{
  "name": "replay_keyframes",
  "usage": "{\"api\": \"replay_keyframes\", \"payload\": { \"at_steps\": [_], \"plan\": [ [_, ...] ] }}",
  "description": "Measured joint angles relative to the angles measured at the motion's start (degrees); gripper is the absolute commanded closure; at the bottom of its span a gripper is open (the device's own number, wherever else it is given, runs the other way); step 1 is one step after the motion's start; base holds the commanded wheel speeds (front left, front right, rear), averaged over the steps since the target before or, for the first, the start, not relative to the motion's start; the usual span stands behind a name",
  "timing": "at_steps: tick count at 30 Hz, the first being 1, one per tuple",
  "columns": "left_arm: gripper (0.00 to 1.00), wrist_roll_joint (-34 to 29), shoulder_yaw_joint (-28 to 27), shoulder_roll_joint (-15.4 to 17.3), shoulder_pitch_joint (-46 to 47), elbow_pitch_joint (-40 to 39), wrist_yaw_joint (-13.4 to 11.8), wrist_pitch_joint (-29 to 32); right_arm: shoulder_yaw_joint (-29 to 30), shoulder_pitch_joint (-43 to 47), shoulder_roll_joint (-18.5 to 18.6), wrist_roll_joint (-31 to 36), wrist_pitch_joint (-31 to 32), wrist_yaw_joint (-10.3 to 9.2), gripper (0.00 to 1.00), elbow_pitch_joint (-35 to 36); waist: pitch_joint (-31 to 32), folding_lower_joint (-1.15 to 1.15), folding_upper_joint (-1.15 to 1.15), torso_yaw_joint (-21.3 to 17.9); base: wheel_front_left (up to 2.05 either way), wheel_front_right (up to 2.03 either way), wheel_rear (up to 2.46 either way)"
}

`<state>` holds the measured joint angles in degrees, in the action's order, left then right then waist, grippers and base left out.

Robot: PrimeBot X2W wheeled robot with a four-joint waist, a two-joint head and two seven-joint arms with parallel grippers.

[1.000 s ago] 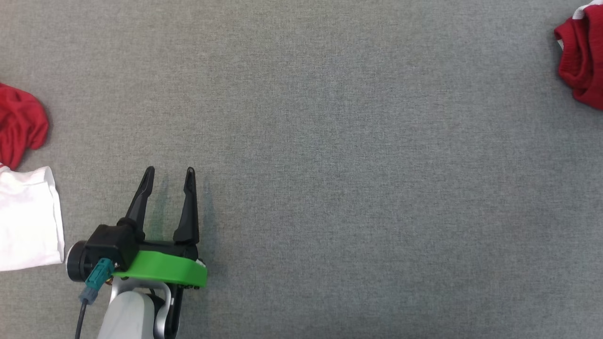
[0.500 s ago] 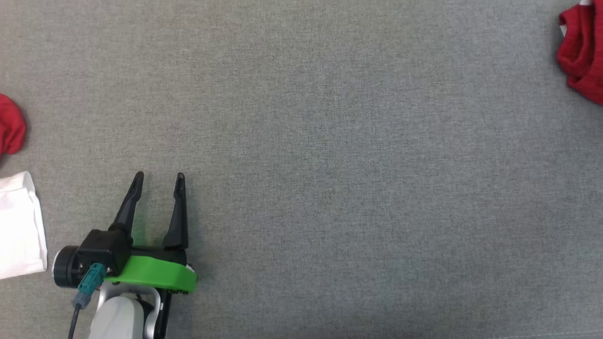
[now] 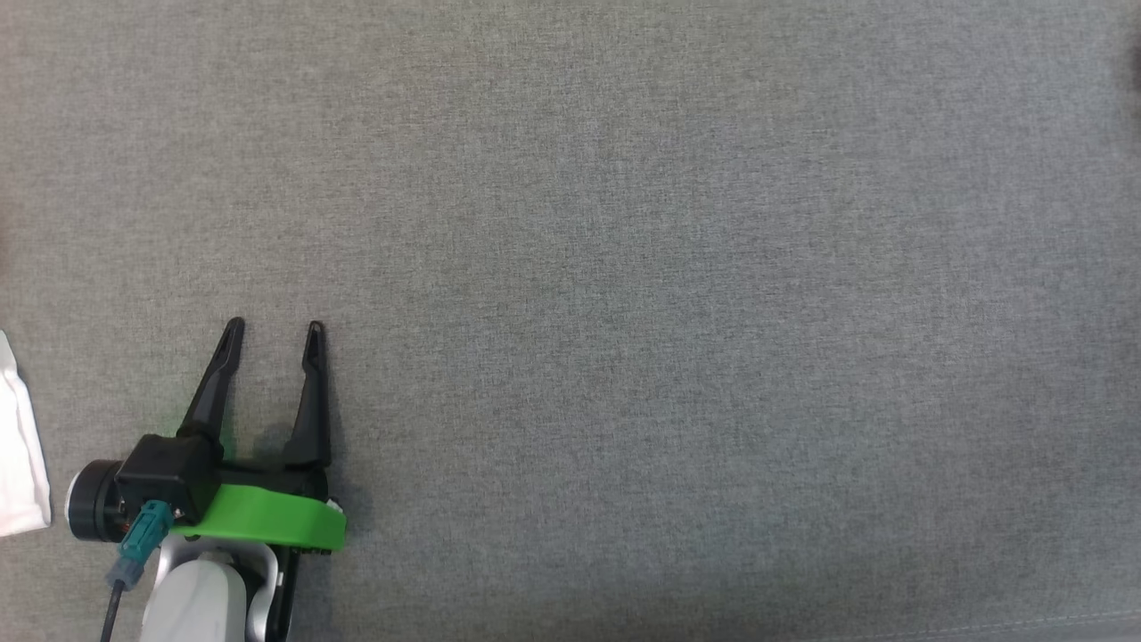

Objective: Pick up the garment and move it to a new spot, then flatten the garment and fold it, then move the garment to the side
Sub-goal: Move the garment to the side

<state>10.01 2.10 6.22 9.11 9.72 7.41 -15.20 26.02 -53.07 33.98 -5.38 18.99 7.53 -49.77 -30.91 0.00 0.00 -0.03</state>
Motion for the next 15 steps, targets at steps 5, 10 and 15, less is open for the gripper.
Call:
{"api": "replay_keyframes", "payload": {
  "at_steps": [5, 10, 15],
  "plan": [
    [0.00, -0.09, -0.04, 0.37, 0.03, -0.32, 0.13, -0.01, 4.11, -0.04, 0.57, 5.17, -1.96, 0.01, 0.00, -2.25, -0.48, 0.00, 0.00, -0.03, 0.00, 0.00, 0.00],
    [0.00, -0.09, -0.40, 0.65, 0.03, -0.69, 0.14, -0.01, 9.46, 0.02, 1.44, 11.04, -2.85, 0.01, 0.00, -3.97, -0.76, 0.00, 0.00, 0.12, 0.00, 0.00, 0.00],
    [0.00, -0.10, -1.00, 0.77, -0.23, -0.63, 0.14, 0.00, 13.27, 0.28, 1.37, 16.57, -4.79, 0.01, 0.00, -4.52, -0.23, 0.00, 0.00, -0.01, 0.00, 0.00, 0.00]
  ]
}}
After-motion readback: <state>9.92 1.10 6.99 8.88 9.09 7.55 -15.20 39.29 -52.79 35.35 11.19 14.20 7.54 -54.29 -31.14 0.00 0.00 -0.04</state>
